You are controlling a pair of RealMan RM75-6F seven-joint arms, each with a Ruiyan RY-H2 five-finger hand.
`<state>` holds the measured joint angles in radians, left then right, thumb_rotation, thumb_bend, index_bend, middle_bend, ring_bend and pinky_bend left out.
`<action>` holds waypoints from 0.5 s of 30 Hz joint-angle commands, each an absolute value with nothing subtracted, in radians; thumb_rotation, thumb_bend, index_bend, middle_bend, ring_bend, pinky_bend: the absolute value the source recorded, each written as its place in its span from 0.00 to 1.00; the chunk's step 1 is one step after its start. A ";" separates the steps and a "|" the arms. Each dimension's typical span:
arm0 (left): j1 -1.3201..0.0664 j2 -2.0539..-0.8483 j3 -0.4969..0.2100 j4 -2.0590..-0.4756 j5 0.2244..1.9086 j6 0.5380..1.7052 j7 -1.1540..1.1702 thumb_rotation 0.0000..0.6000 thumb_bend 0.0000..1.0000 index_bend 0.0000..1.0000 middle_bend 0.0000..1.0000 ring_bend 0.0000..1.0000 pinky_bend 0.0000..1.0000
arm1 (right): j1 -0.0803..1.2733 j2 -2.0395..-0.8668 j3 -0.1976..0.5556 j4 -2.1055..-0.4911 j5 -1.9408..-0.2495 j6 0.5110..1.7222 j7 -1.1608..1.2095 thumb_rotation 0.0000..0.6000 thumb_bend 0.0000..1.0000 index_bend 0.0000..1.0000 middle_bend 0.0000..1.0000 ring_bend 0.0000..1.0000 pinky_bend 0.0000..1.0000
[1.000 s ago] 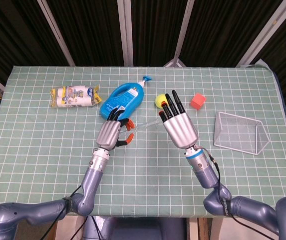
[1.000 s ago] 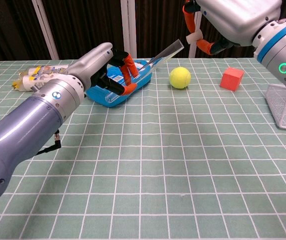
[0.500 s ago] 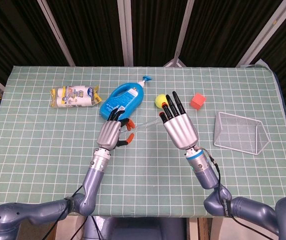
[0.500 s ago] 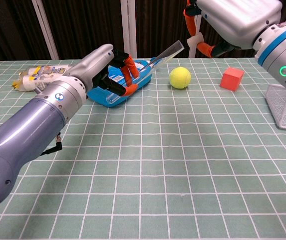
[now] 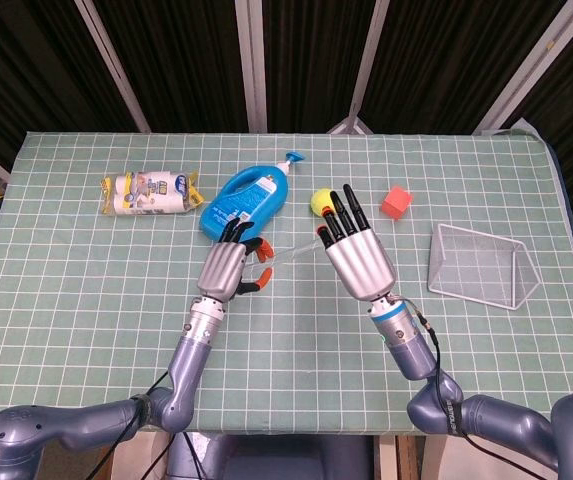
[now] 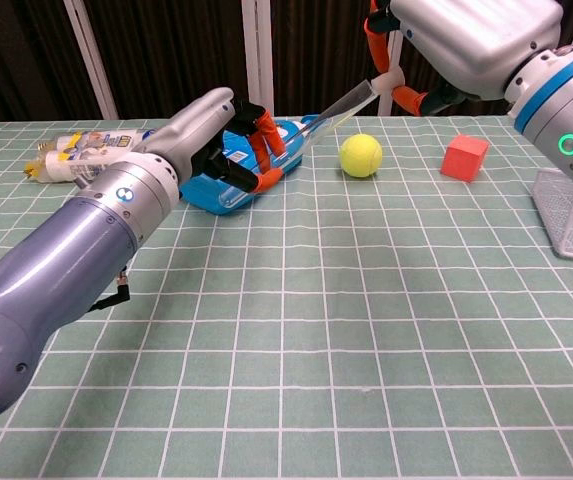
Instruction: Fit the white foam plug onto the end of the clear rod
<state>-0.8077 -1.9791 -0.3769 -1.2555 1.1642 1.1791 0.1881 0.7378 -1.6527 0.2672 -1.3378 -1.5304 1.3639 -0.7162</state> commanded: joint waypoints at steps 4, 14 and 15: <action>-0.810 -1.983 -0.380 -1.257 1.164 1.181 0.190 1.00 0.67 0.57 0.59 0.14 0.01 | 0.736 -1.653 0.264 -1.342 -1.529 1.364 -0.719 1.00 0.39 0.60 0.32 0.14 0.02; -0.814 -1.989 -0.382 -1.250 1.160 1.177 0.194 1.00 0.67 0.57 0.59 0.14 0.01 | 0.735 -1.654 0.260 -1.341 -1.529 1.363 -0.716 1.00 0.39 0.60 0.32 0.14 0.02; -0.815 -1.989 -0.382 -1.250 1.160 1.177 0.194 1.00 0.67 0.57 0.59 0.14 0.01 | 0.735 -1.655 0.260 -1.341 -1.528 1.363 -0.716 1.00 0.39 0.60 0.32 0.14 0.02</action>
